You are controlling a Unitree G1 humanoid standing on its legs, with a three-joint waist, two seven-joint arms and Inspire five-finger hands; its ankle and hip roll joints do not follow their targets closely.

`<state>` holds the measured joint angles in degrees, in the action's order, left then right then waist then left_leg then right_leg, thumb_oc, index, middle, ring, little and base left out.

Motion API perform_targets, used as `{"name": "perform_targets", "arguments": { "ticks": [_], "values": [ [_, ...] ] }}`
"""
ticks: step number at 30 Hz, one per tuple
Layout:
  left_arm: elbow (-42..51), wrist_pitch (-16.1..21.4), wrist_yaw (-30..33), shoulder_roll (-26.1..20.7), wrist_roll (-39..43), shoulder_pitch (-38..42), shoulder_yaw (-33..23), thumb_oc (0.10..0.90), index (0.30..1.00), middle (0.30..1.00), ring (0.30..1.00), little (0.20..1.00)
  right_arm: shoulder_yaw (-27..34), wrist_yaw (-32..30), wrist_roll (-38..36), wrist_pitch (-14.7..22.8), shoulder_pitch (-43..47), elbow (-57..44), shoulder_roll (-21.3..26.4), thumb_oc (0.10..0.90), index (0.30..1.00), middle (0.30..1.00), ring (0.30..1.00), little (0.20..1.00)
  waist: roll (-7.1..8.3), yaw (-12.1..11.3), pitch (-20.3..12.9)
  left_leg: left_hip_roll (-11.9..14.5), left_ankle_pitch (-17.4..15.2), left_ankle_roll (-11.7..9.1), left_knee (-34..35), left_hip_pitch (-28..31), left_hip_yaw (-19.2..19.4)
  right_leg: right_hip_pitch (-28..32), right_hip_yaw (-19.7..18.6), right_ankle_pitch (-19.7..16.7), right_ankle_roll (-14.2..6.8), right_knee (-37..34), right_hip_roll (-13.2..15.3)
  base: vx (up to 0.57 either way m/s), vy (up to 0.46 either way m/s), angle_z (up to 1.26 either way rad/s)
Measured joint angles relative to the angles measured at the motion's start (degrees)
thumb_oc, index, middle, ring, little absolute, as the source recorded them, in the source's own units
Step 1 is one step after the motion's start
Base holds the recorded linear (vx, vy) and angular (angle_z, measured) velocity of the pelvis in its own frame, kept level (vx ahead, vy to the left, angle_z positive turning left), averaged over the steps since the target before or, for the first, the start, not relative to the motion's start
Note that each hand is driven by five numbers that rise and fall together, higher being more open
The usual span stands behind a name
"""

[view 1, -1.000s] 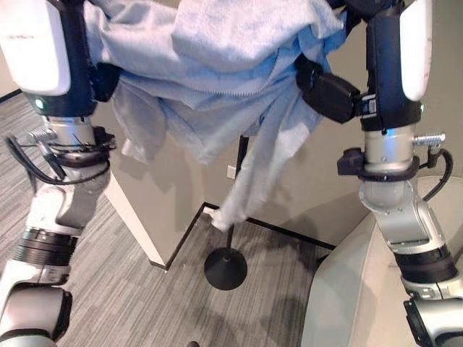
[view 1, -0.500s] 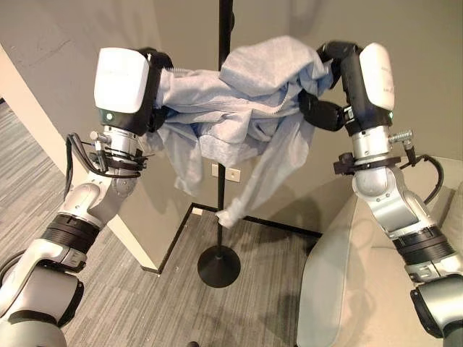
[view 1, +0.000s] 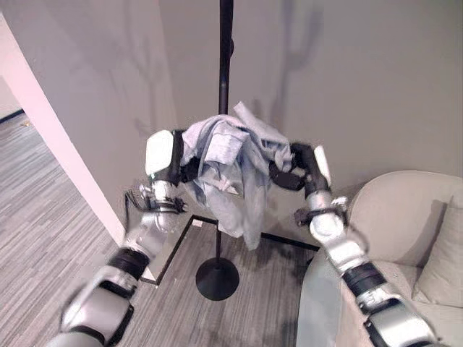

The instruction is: Hang the clothes on the sofa on the clothes rack.

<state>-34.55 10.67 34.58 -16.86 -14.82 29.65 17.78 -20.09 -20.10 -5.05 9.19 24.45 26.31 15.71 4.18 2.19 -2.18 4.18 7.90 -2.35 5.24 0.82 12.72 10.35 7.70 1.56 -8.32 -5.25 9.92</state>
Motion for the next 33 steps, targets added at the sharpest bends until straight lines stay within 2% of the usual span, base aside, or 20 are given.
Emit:
{"name": "perform_targets", "arguments": {
  "ticks": [1,2,4,5,6,7,11,16,20,25,27,29,30,31,33],
  "values": [
    [2.5,0.4,-0.3,1.8,2.9,-2.5,-1.0,0.4,0.3,0.3,0.3,0.3,-0.8,0.5,-2.3,-0.7,-2.5,-1.8,-1.5,0.8,0.9,0.9,0.9,0.9,-0.36,0.0,-0.1,0.3,0.1,-0.1,0.0,-0.1,-0.2,-0.1,0.0,0.0,0.0,0.0,-0.2,-0.02,-0.033,0.01],
    [10.8,0.8,-0.2,6.6,7.9,-10.8,-5.3,0.4,0.3,0.3,0.3,0.3,-2.0,1.3,-6.1,-0.8,-12.8,-13.9,-3.1,0.8,0.9,0.9,0.9,0.9,-1.24,0.1,-0.4,0.4,0.1,-0.1,0.2,-0.2,-0.1,-0.2,-0.1,0.0,0.0,0.0,-0.1,-0.03,-0.033,-0.02],
    [10.6,1.0,-0.4,6.3,8.3,-11.4,-5.4,0.4,0.3,0.3,0.3,0.3,-3.6,2.5,-6.8,-1.0,-14.6,-15.6,-1.5,0.8,0.9,0.9,0.9,0.9,-1.46,0.2,-0.5,0.5,0.1,-0.2,0.2,-0.1,0.0,-0.1,-0.1,0.0,0.0,0.0,-0.2,0.0,0.0,0.0],
    [10.7,1.0,-0.5,5.7,8.9,-11.2,-5.3,0.433,0.349,0.349,0.349,0.349,-3.6,3.4,-7.2,-0.9,-15.4,-16.5,-0.1,0.8,0.9,0.9,0.9,0.9,-1.47,0.2,-0.5,0.5,0.2,-0.2,0.2,-0.1,0.0,-0.1,-0.1,0.0,0.0,0.0,-0.2,0.0,0.0,0.0],
    [10.6,1.0,-0.5,4.1,10.4,-11.2,-5.3,0.678,0.716,0.716,0.716,0.716,-3.6,4.2,-7.5,-0.8,-16.7,-17.8,2.1,0.8,0.9,0.9,0.9,0.9,-1.5,0.1,-0.5,0.6,0.2,-0.2,0.2,0.0,0.0,0.0,-0.1,0.0,0.0,0.0,-0.2,0.0,0.0,0.0],
    [10.1,0.9,-0.5,1.3,10.8,-11.2,-5.4,0.8,0.9,0.9,0.9,0.9,-3.5,5.2,-7.6,-0.7,-17.4,-17.6,4.8,0.8,0.9,0.9,0.9,0.9,-1.66,0.4,-0.4,0.6,0.2,-0.2,0.3,0.0,0.1,-0.1,-0.1,-0.1,0.1,0.0,-0.3,-0.03,-0.024,-0.03],
    [9.3,0.2,-0.5,-0.3,13.7,-13.5,-7.8,0.8,0.9,0.9,0.9,0.9,-1.2,5.7,-7.6,-1.4,-20.9,-17.5,9.1,0.8,0.9,0.9,0.9,0.9,-1.91,0.7,-0.2,0.7,0.3,-0.3,0.2,0.0,0.3,-0.1,0.0,-0.1,0.1,0.0,-0.3,-0.01,-0.005,-0.02],
    [7.6,-0.6,-0.6,-0.2,15.1,-17.3,-8.0,0.8,0.9,0.9,0.9,0.9,2.8,5.6,-6.7,-1.4,-21.2,-18.6,8.9,0.8,0.9,0.9,0.9,0.9,-1.89,1.5,0.2,0.8,0.3,-0.3,0.1,0.0,0.3,-0.2,0.0,-0.1,0.1,0.0,-0.4,-0.01,0.0,0.0],
    [7.4,-2.1,-0.5,0.8,18.9,-21.0,-10.4,0.8,0.9,0.9,0.9,0.9,6.7,4.4,-5.7,-1.3,-22.0,-20.8,8.9,0.8,0.9,0.9,0.9,0.9,-1.62,1.8,1.8,0.9,0.3,-0.4,0.2,0.0,0.4,-0.2,-0.1,-0.1,0.1,0.0,-0.5,-0.01,-0.003,0.0],
    [8.3,-1.9,0.0,1.8,19.5,-25.6,-13.5,0.8,0.9,0.9,0.9,0.9,8.5,4.0,-1.5,-1.3,-28.1,-20.6,8.7,0.8,0.9,0.9,0.9,0.9,-0.73,1.1,2.6,1.0,0.3,-0.5,0.0,0.1,0.3,-0.1,-0.1,-0.1,0.1,0.0,-0.5,-0.04,-0.027,0.02],
    [8.9,0.9,-0.1,2.8,22.8,-26.8,-13.5,0.8,0.9,0.9,0.9,0.9,8.1,3.4,-0.4,-1.2,-28.7,-19.0,6.8,0.8,0.9,0.9,0.9,0.9,-0.57,1.4,2.7,1.0,0.4,-0.6,0.0,0.1,0.2,-0.1,0.0,-0.2,0.2,0.0,-0.6,-0.06,-0.021,-0.01],
    [10.9,4.2,-3.6,5.5,29.8,-32.9,-13.0,0.8,0.9,0.9,0.9,0.9,8.2,2.4,-0.5,-0.7,-29.1,-12.4,2.7,0.8,0.9,0.9,0.9,0.9,-0.6,1.4,2.6,1.0,0.4,-0.6,0.2,0.2,0.2,0.0,0.0,-0.1,0.2,0.0,-0.7,-0.05,0.007,0.01],
    [5.6,4.6,-8.9,6.8,37.9,-36.5,-10.6,0.8,0.9,0.9,0.9,0.9,8.5,0.9,-4.7,-0.6,-29.1,-3.2,-2.6,0.8,0.9,0.9,0.9,0.9,-1.14,0.5,2.8,1.0,0.4,-0.6,0.2,0.0,0.1,-0.1,0.0,-0.1,0.2,0.0,-0.7,-0.05,0.014,0.03],
    [0.6,4.2,-11.9,8.2,41.5,-38.0,-9.4,0.8,0.9,0.9,0.9,0.9,9.6,0.4,-7.6,-0.8,-29.7,1.5,-5.7,0.8,0.9,0.9,0.9,0.9,-1.5,0.1,2.9,1.1,0.4,-0.6,0.2,-0.1,0.0,-0.2,0.0,0.0,0.2,0.0,-0.7,-0.04,0.011,0.05],
    [-9.2,2.4,-16.1,9.9,47.0,-38.4,-9.5,0.8,0.9,0.9,0.9,0.9,10.1,0.4,-12.9,-1.5,-30.8,8.0,-8.7,0.8,0.9,0.9,0.9,0.9,-1.94,0.0,2.8,0.8,0.4,-0.6,0.1,-0.3,-0.3,-0.1,0.2,0.1,0.2,0.0,-0.8,-0.02,0.002,0.09]
  ]
}}
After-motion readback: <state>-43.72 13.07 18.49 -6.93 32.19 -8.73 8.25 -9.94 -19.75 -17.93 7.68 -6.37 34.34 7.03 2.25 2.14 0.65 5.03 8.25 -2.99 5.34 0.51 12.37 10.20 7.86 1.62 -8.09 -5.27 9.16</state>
